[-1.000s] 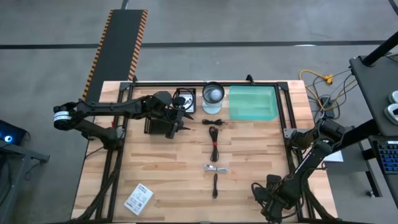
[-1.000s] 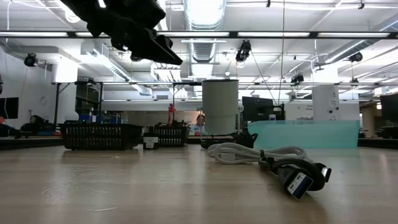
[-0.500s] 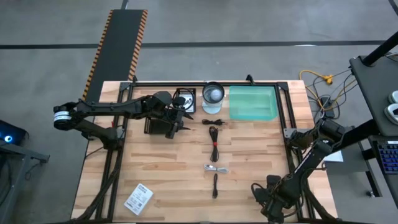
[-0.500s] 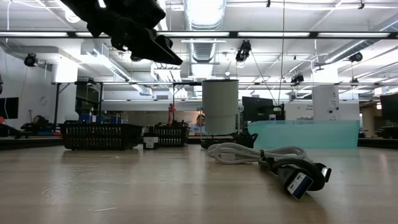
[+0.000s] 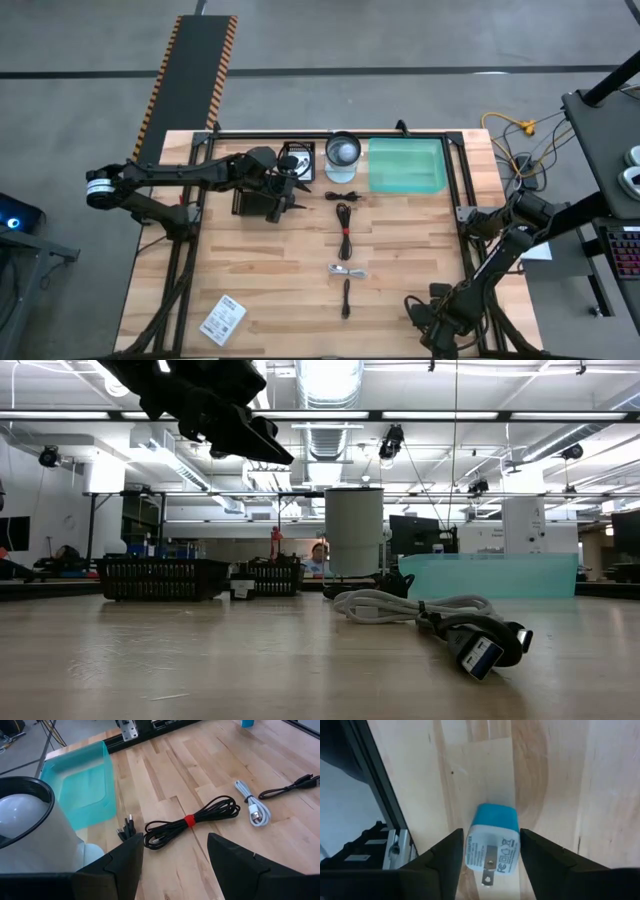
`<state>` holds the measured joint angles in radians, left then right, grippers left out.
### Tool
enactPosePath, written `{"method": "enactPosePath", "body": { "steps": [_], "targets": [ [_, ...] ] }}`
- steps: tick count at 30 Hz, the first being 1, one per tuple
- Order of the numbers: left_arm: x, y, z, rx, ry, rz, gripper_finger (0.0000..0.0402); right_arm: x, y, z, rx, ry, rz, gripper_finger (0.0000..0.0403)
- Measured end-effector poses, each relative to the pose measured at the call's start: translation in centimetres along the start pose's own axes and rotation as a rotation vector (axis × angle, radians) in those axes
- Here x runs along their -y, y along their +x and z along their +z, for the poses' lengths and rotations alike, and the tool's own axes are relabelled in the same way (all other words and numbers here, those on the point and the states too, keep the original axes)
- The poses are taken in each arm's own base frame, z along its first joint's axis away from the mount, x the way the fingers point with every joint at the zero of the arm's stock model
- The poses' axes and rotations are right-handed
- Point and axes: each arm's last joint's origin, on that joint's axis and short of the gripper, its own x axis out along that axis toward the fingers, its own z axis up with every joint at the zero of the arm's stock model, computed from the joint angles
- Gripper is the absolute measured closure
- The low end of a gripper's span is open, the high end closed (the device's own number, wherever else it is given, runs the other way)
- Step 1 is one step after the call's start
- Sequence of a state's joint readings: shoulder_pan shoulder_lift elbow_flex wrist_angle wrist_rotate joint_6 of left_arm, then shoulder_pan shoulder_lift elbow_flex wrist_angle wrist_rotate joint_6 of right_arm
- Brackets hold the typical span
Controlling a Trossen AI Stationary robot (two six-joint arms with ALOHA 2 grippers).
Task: Pick and place items into bin
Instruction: Put the light blue adapter into the bottom black bin
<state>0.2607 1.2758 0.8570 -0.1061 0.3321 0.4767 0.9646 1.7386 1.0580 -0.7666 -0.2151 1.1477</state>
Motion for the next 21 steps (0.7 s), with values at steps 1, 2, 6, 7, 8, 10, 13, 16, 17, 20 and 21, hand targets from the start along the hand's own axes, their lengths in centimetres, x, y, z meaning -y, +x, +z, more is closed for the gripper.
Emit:
{"method": "enactPosePath", "body": {
  "steps": [1, 2, 6, 7, 8, 10, 13, 16, 17, 20, 21],
  "targets": [
    [0.0, 0.0, 0.0, 0.0, 0.0, 0.0, 0.0198, 0.0, 0.0, -0.01, -0.003, 0.001, 0.001, 0.0241],
    [0.0, 0.0, 0.0, 0.0, 0.0, 0.0, 0.0198, 0.0, -0.01, -0.01, -0.003, 0.004, 0.002, 0.0249],
    [-0.01, 0.0, 0.0, 0.0, 0.0, 0.0, 0.0198, 0.0, -0.05, -0.02, -0.001, 0.015, 0.002, 0.0271],
    [-0.01, 0.0, 0.0, 0.0, 0.0, 0.0, 0.0198, 0.0, -0.05, -0.02, 0.0, 0.015, 0.002, 0.0271],
    [-0.01, 0.0, -0.01, 0.0, 0.0, 0.0, 0.0198, 0.01, -0.05, -0.01, 0.001, 0.018, 0.001, 0.0271],
    [-0.01, 0.0, -0.01, 0.0, 0.0, 0.0, 0.0198, 0.01, -0.05, 0.0, 0.003, 0.031, 0.001, 0.0271],
    [-0.01, 0.0, 0.0, 0.0, 0.0, 0.0, 0.0198, 0.04, -0.08, 0.05, 0.022, 0.064, -0.007, 0.0271],
    [-0.01, 0.0, 0.0, 0.0, 0.001, 0.0, 0.0198, 0.22, -0.26, 0.13, 0.077, 0.071, -0.036, 0.0271],
    [-0.01, 0.0, 0.0, 0.0, 0.0, 0.0, 0.0198, 0.28, -0.33, 0.21, 0.098, 0.071, -0.044, 0.0271],
    [-0.01, 0.0, 0.0, 0.0, 0.001, 0.001, 0.0198, 0.55, -0.61, 0.33, 0.178, 0.069, -0.089, 0.0271],
    [-0.03, -0.01, -0.01, 0.0, 0.0, 0.001, 0.0198, 0.71, -0.73, 0.36, 0.209, 0.069, -0.111, 0.0271]
  ]
}}
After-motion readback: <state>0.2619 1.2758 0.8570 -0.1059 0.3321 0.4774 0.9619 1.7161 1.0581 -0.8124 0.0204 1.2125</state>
